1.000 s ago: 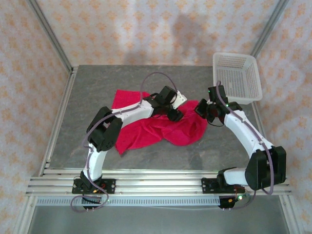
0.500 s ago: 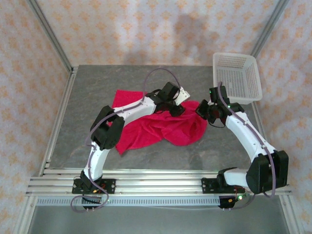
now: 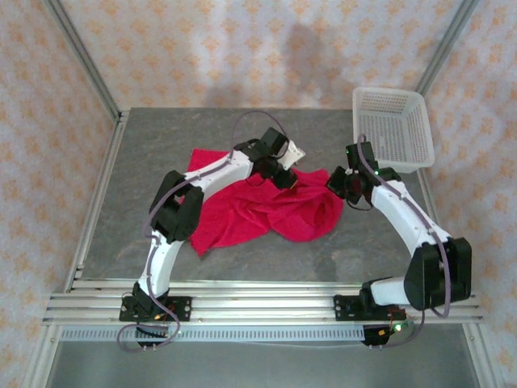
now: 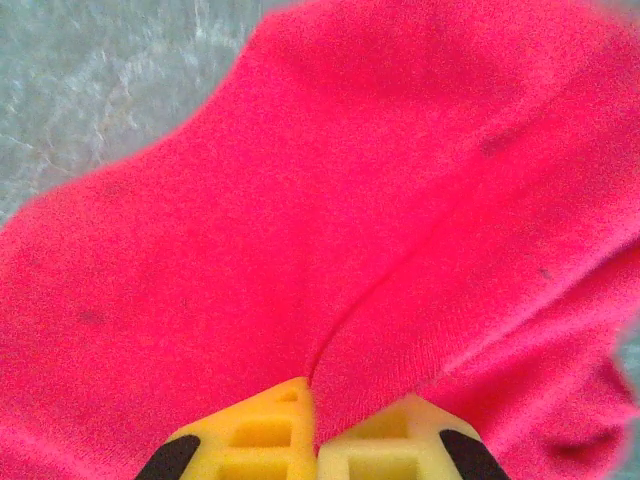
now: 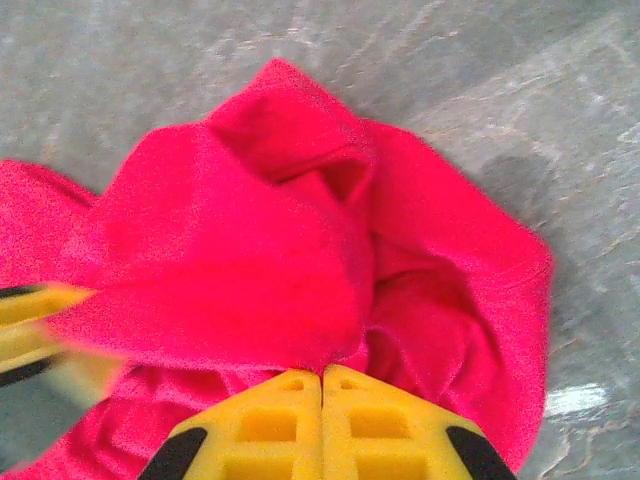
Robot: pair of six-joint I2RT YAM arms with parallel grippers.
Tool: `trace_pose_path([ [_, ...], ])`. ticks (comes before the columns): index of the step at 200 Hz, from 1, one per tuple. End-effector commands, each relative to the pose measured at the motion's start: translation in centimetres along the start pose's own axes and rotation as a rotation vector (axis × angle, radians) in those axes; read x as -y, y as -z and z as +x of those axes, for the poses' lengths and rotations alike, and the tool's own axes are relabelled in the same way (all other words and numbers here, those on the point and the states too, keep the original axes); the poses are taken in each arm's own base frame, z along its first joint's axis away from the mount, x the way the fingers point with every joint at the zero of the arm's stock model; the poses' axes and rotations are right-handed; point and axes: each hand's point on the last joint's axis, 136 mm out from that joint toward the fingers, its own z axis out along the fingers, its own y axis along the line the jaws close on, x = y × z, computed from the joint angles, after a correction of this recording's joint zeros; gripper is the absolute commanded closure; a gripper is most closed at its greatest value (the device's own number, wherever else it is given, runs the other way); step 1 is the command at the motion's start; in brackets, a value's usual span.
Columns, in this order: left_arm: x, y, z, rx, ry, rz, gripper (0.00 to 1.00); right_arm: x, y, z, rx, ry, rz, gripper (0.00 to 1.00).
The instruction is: Fold the inside-out t-shirt
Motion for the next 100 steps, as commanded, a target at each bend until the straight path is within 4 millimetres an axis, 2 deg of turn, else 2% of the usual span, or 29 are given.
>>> trace_pose_path([
  [1,3.5,6.9,-5.0,0.148,0.079,0.140,1.00,1.3,-0.7,-2.1,0.066,0.022,0.089,1.00],
  [19,4.5,6.6,-5.6,0.167,0.161,0.276,1.00,0.9,-1.5,-2.6,0.059,0.022,0.087,1.00],
  [38,4.7,4.7,-5.4,0.139,0.259,0.399,1.00,0.7,-2.3,-3.3,0.058,0.033,0.101,1.00],
  [60,3.8,3.0,-5.0,0.129,0.323,0.431,1.00,0.8,-3.1,-4.6,0.080,0.055,0.146,1.00],
  [82,2.5,2.7,-5.6,0.161,0.373,0.445,1.00,0.7,-3.0,-5.8,0.097,0.064,0.190,1.00],
  [95,1.9,2.6,-5.9,0.172,0.415,0.462,1.00,0.1,-2.4,-5.7,0.086,0.053,0.166,0.79],
  [100,1.5,2.6,-6.1,0.175,0.433,0.461,1.00,-0.1,-2.2,-5.4,0.080,0.042,0.147,0.74],
])
